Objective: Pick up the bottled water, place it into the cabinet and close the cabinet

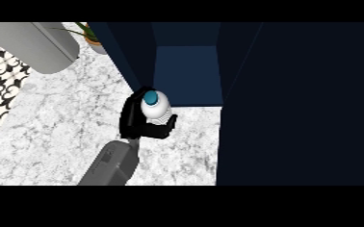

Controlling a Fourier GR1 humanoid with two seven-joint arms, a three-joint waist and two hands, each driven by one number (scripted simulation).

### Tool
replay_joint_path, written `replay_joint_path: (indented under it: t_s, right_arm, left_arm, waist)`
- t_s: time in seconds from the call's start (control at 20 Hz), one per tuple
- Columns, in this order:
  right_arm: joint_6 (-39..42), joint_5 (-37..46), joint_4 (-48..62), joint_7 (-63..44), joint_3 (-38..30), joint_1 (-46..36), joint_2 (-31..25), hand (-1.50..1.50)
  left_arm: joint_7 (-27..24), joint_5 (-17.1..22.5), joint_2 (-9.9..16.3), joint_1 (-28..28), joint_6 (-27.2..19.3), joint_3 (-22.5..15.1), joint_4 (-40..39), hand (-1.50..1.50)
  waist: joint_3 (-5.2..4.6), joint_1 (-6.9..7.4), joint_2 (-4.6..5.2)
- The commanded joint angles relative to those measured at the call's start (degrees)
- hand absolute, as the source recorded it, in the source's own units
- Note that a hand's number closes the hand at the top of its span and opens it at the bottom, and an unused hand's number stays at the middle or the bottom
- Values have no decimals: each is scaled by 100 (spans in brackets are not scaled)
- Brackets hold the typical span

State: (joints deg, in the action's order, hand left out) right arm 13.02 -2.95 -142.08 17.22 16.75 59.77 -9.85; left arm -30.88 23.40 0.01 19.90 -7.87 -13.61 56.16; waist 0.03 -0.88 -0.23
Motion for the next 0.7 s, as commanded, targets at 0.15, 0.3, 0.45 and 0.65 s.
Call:
replay_joint_path:
  t_s: [0.15, 0.3, 0.45, 0.65]
  right_arm:
    - [-112, -146, -107, -39, 31, -148, 159, -150]
    - [-94, -519, -181, -292, -294, -468, 79, -150]
    - [-164, -221, -516, -451, -29, -269, 120, -150]
    - [70, -462, -250, -233, -278, -212, 8, -150]
  left_arm:
    - [850, 226, -1, 1153, -1379, -608, 210, 150]
    - [1122, 407, -1, 1821, -1842, -844, -55, 150]
    - [1323, 331, -1, 2133, -2362, -1221, -210, 150]
    - [1386, 813, -1, 2888, -2662, -1064, -1169, 150]
  waist:
    - [-2, -50, 14]
    - [-1, -73, 39]
    - [-4, -78, 30]
    - [-3, -207, 61]
